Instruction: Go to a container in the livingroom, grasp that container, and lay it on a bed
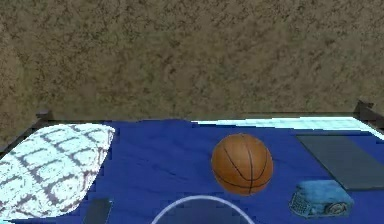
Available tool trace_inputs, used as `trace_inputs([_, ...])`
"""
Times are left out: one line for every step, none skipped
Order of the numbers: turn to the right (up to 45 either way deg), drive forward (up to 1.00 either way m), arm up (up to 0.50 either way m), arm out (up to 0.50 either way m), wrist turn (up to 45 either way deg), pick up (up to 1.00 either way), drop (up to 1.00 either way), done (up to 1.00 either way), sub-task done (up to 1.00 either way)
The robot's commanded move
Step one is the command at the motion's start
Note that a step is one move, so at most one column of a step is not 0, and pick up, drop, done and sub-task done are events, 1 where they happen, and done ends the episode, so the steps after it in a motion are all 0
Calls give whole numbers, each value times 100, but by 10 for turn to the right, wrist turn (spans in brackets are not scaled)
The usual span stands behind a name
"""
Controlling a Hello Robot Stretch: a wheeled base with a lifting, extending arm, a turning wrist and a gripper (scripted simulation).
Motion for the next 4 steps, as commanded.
trace_inputs([-450,0,0,0,0,0,0,0,0])
trace_inputs([-270,0,0,0,0,0,0,0,0])
trace_inputs([0,0,0,48,0,0,0,0,0])
trace_inputs([0,0,0,0,450,0,0,0,0])
